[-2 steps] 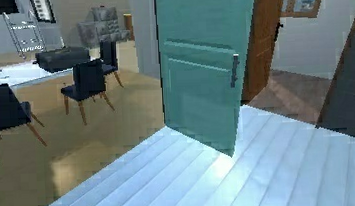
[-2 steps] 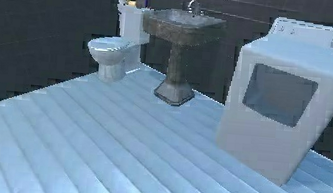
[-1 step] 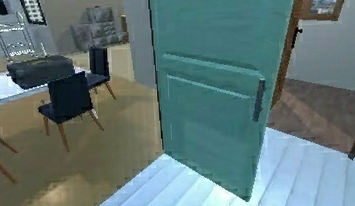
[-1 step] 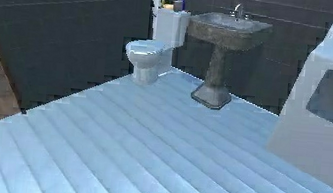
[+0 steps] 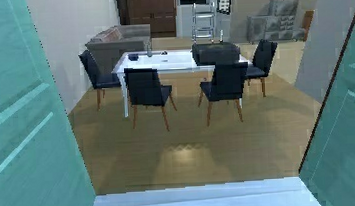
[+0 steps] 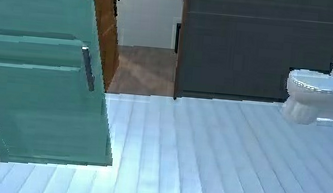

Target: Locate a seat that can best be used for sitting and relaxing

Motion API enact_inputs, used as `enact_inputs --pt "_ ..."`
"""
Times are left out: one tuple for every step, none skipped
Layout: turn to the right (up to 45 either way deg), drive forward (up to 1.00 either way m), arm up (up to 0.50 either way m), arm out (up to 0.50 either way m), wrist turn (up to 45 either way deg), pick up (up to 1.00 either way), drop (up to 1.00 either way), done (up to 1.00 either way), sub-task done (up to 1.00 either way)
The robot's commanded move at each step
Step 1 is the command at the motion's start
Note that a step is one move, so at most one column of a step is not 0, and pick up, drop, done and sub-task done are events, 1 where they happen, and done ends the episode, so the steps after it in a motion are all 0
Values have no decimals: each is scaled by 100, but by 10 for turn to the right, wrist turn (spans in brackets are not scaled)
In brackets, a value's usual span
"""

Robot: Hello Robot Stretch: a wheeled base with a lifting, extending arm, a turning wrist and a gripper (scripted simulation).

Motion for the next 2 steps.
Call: enact_inputs --pt "-30 0 0 0 0 0 0 0 0" --pt "0 100 0 0 0 0 0 0 0"
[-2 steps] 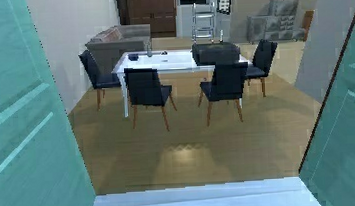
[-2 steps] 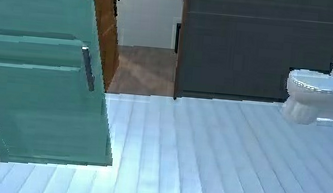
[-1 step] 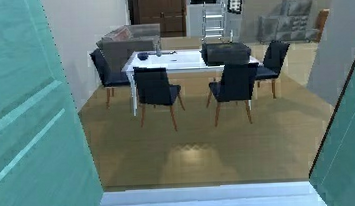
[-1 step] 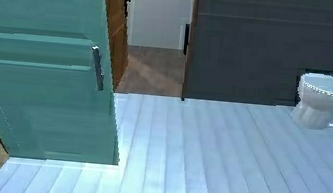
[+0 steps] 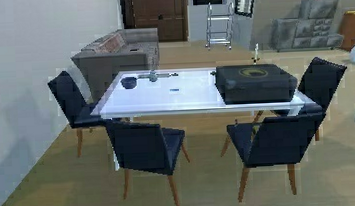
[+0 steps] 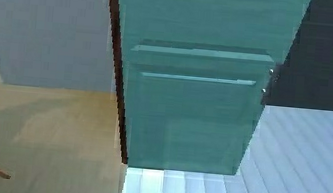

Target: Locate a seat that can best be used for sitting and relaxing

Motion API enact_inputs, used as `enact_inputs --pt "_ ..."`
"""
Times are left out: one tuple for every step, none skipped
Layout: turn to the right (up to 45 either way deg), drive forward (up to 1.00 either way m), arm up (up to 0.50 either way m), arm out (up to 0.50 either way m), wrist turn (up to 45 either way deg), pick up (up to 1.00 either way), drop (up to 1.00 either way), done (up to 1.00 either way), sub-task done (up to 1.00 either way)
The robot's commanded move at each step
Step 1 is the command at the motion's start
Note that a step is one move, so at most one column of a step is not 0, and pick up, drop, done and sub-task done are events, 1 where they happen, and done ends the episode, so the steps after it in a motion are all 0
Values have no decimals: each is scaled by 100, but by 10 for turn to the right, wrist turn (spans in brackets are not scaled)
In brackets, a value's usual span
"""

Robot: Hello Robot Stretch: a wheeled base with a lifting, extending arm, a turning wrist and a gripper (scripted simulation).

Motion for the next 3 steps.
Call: enact_inputs --pt "-60 0 0 0 0 0 0 0 0" --pt "0 5 0 0 0 0 0 0 0" --pt "0 0 0 0 0 0 0 100 0"
